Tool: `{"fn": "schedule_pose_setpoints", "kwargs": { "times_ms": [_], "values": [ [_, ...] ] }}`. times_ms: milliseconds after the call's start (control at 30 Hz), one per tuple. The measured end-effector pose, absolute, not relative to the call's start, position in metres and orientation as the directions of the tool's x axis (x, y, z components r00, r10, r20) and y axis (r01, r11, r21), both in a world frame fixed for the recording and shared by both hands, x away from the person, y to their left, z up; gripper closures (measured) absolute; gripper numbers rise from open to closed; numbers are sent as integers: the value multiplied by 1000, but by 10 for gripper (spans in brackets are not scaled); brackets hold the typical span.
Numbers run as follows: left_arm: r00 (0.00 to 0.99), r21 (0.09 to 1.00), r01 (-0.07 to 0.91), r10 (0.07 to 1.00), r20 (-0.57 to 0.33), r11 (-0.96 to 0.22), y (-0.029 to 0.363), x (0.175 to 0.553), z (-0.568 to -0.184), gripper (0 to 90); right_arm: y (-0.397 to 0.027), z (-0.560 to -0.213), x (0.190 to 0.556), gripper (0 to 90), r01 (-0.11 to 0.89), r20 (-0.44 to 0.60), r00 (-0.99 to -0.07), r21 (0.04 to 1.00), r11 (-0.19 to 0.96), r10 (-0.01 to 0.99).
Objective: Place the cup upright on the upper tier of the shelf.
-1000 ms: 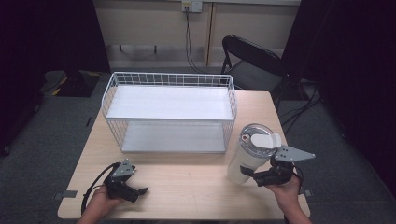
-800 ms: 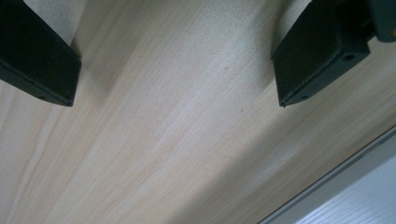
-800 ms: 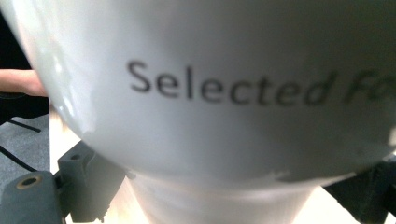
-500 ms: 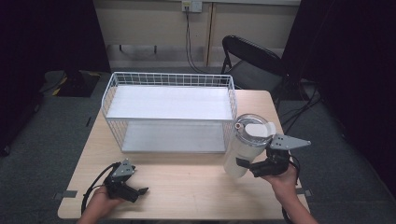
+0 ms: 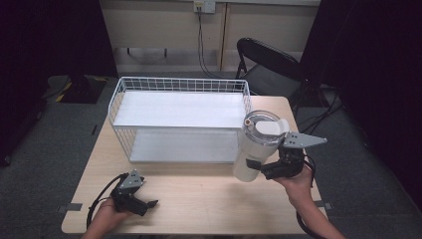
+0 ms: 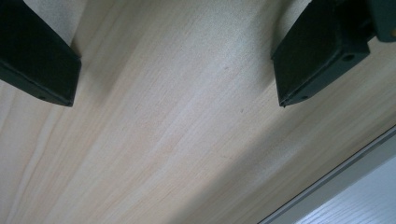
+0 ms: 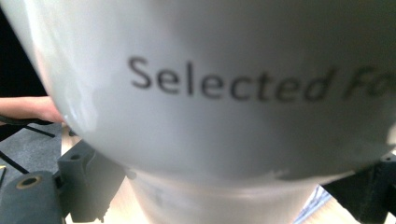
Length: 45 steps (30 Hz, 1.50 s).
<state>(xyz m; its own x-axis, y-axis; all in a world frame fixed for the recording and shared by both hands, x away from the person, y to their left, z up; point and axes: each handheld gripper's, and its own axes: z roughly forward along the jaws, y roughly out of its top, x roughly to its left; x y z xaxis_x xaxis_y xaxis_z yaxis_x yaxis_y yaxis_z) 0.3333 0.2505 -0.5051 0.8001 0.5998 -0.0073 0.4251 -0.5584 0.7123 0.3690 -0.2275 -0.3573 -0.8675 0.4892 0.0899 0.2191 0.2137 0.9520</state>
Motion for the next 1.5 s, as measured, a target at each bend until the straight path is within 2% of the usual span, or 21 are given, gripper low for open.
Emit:
{"fn": "schedule_pose_setpoints", "kwargs": {
  "times_ms": [1500],
  "values": [
    [800, 712, 425, 599, -8, -559, 251, 333, -505, 1, -173, -275, 397, 97, 226, 104, -894, 944, 240, 435]
  ]
}}
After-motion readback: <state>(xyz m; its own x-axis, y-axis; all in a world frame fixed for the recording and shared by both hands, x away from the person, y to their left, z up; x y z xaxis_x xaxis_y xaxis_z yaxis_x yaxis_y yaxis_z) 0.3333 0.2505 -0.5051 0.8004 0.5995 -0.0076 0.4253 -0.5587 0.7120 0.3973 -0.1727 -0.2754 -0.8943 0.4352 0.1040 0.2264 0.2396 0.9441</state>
